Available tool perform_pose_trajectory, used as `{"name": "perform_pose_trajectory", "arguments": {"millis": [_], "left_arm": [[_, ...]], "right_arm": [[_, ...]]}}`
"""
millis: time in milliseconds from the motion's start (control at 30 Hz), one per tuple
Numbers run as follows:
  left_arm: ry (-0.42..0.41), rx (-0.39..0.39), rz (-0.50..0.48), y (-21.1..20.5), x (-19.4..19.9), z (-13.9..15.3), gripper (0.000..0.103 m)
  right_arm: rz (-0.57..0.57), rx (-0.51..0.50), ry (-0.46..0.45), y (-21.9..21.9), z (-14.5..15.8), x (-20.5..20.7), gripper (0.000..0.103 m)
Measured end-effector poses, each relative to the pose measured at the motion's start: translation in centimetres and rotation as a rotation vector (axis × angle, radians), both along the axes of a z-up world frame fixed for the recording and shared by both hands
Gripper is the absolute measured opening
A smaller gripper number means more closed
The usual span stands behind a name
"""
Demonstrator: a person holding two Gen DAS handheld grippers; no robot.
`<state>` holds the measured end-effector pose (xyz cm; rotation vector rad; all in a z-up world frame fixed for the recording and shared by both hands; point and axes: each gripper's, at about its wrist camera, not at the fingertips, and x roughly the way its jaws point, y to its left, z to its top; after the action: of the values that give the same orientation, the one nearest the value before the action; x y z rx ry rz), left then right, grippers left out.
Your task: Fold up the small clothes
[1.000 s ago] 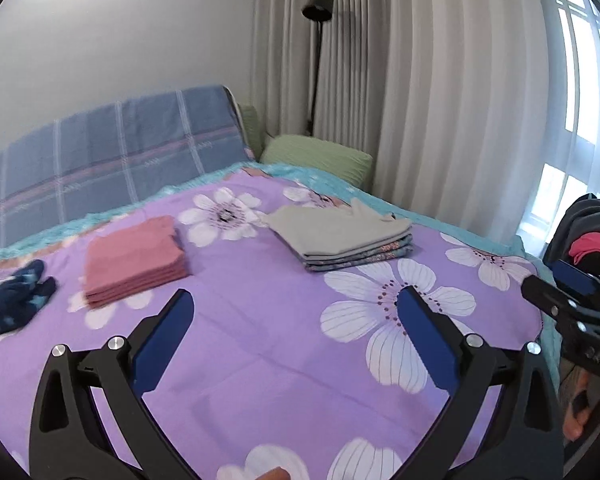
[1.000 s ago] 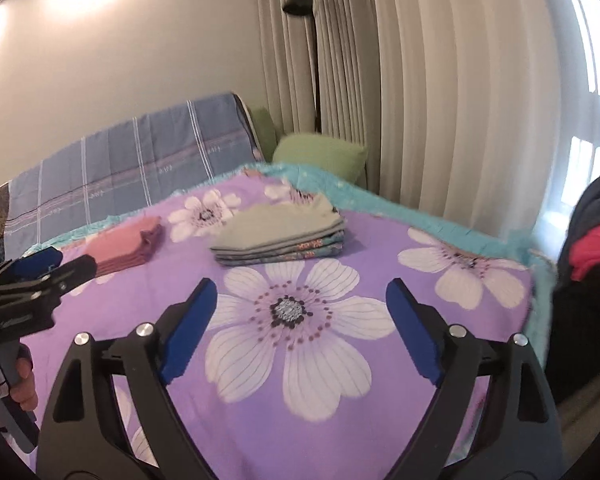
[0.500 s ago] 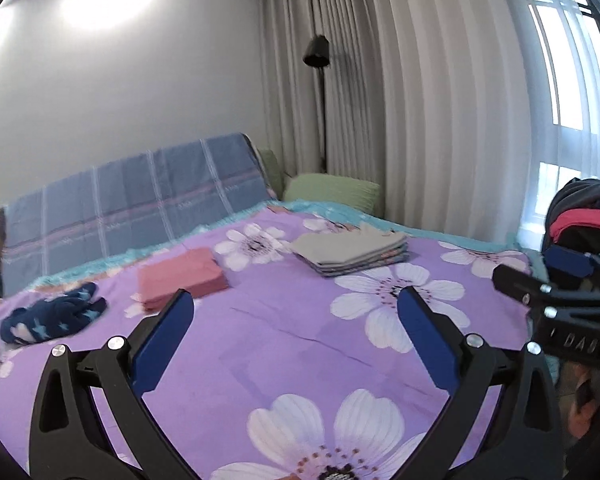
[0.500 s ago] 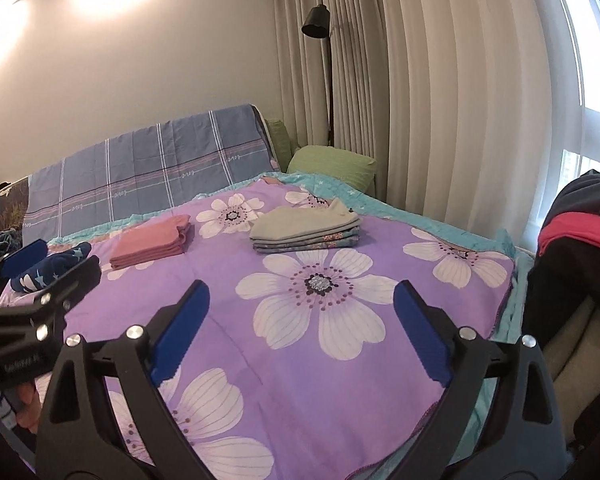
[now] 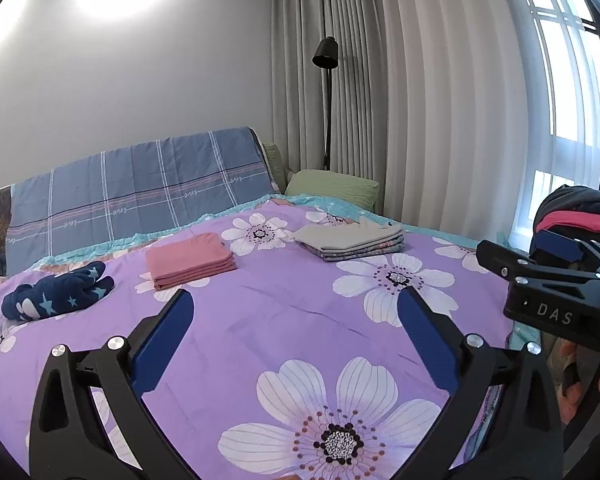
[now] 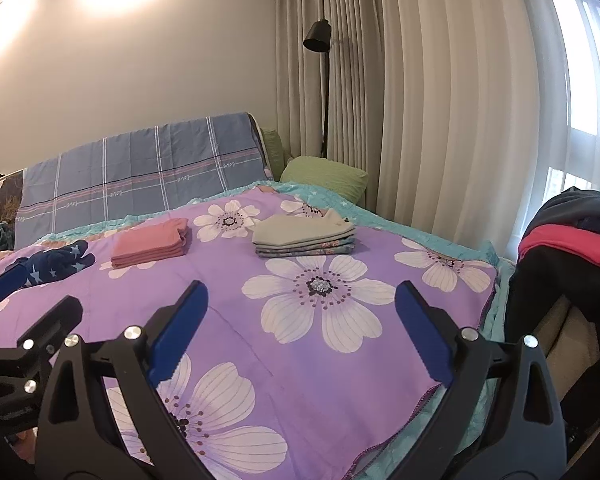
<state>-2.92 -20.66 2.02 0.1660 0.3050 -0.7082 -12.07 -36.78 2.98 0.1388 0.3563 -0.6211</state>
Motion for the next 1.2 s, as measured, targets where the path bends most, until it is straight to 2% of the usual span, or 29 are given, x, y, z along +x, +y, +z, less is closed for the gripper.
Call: {"name": "perform_pose_trajectory", "arguments": {"millis": [233, 533, 767, 1200], "left_arm": [[0.022, -0.022, 0.009, 1.0, 0.0, -0.3, 0.102], [0.038, 0.008, -0.022, 0.4, -0.2, -0.5, 0.102], [0.089, 0.036, -0.054, -0.5, 0.3, -1.3, 0.102], [0.093, 0.074, -0.065, -1.5, 0.2, -1.8, 0.102]], "right_arm": [[0.016, -0.015, 0.006, 1.2, 0.1, 0.0, 0.096], [0.02, -0.02, 0.013, 1.4, -0.3, -0.1, 0.096], [0.014, -0.007, 0.025, 0.9, -0.6, 0.1, 0.096], [-0.002, 0.005, 0.041, 0.0, -1.2, 0.1, 0.097]]}}
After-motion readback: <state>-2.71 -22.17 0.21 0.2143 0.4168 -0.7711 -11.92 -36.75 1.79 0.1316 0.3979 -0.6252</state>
